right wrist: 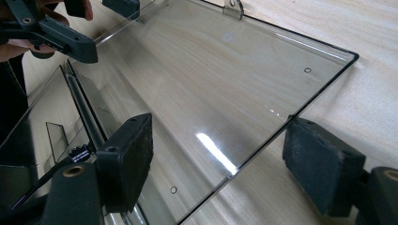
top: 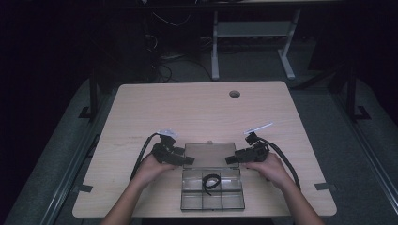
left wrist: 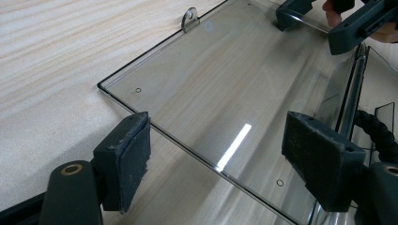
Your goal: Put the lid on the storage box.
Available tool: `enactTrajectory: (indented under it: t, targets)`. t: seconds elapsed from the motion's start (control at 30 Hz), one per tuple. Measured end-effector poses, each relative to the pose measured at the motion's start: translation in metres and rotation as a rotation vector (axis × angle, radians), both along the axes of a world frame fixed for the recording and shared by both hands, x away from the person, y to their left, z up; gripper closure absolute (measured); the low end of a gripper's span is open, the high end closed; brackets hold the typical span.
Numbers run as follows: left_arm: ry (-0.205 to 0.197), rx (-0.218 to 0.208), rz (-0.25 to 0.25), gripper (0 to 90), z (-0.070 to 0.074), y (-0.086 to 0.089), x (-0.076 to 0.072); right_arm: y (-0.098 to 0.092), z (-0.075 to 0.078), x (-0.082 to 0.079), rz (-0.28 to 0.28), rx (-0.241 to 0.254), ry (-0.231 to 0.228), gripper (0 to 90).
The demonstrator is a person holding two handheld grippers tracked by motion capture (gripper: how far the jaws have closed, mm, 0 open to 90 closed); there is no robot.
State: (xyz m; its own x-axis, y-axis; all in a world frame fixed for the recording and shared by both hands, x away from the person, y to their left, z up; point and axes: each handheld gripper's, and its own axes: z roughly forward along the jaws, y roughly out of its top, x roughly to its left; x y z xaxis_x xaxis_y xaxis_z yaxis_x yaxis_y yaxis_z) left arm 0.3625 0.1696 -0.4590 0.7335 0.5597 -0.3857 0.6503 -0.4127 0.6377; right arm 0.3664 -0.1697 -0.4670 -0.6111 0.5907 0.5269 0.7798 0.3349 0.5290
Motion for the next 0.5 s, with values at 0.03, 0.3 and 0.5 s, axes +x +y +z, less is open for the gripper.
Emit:
enactTrajectory:
  t: [0.03,0.3,0.5]
  targets:
    - [0.001,0.001,0.0,23.7,0.0,0.0,0.0,-0.0001,-0.0002,-0.0002,-0.001,0.002,-0.002,24.5]
    - [0.014,0.008,0.004,23.6,0.0007,-0.0004,0.0007,0.0003,-0.0002,-0.0008,-0.008,0.001,-0.004,24.7]
    - [0.113,-0.012,0.0,23.6,-0.0014,0.0059,0.0027,0.0004,-0.0005,-0.0013,-0.01,0.002,-0.007,25.4]
